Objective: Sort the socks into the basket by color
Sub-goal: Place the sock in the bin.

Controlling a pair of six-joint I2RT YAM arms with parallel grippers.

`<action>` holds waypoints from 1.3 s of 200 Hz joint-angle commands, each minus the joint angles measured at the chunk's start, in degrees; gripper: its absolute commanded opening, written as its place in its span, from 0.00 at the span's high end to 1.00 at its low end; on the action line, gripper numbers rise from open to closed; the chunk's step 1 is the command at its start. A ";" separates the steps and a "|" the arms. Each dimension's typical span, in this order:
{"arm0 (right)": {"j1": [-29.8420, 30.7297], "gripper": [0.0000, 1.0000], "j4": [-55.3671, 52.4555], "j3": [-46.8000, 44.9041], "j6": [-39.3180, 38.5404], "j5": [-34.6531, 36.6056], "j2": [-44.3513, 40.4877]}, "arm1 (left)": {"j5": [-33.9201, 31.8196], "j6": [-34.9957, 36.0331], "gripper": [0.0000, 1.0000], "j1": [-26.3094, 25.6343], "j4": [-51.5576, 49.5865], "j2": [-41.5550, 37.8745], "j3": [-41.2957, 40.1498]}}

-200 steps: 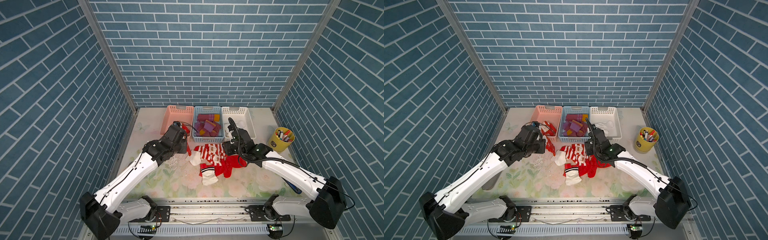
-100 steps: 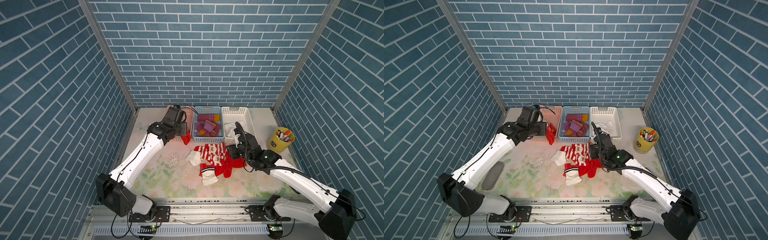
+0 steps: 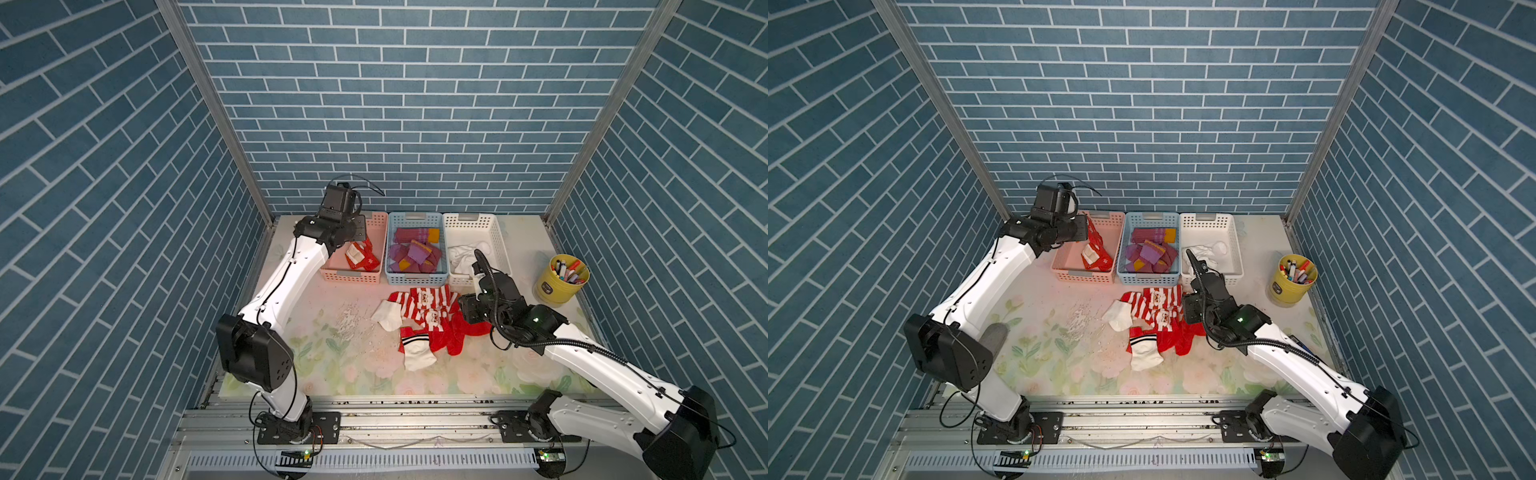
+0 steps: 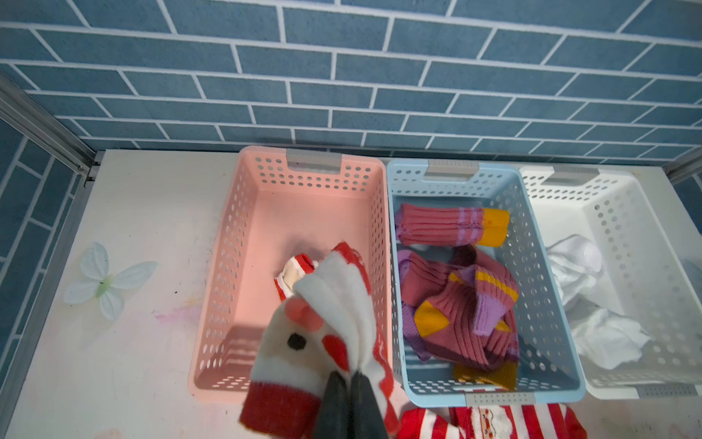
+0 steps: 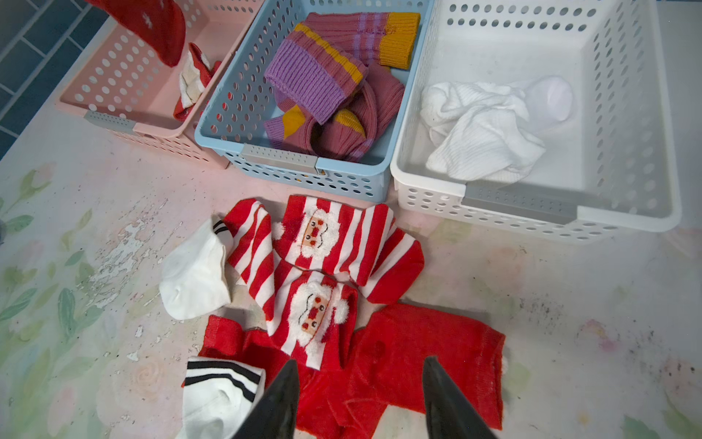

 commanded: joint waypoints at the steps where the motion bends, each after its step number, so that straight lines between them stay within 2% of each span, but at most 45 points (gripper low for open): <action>1: -0.14 0.47 -1.38 -0.06 2.73 0.54 -0.79 | 3.60 0.43 1.00 2.50 3.32 1.83 0.97; 69: -0.14 0.47 -3.08 0.42 2.73 1.51 -1.97 | 10.44 -1.46 1.00 7.92 8.13 8.84 2.74; 126: -0.16 0.47 -4.05 1.21 2.56 2.04 -1.91 | 13.73 -1.48 0.99 9.56 6.22 14.90 13.88; 146: -0.14 0.47 -4.20 1.47 2.56 2.13 -1.80 | 17.30 -3.70 0.98 10.64 7.92 17.10 15.21; 174: -0.16 0.47 -4.23 1.39 2.64 2.13 -1.55 | 19.40 -6.50 0.98 11.15 9.90 19.61 14.24; 216: -0.14 0.47 -3.96 0.99 2.85 2.00 -1.56 | 18.30 -10.34 0.96 11.13 13.82 20.00 5.28; 246: -0.12 0.47 -3.88 0.69 2.78 2.10 -1.85 | 17.40 -11.54 0.90 10.98 14.17 18.92 0.20; 260: -0.09 0.47 -3.62 0.51 2.82 2.01 -1.74 | 16.53 -11.57 0.83 10.98 14.44 18.16 -2.00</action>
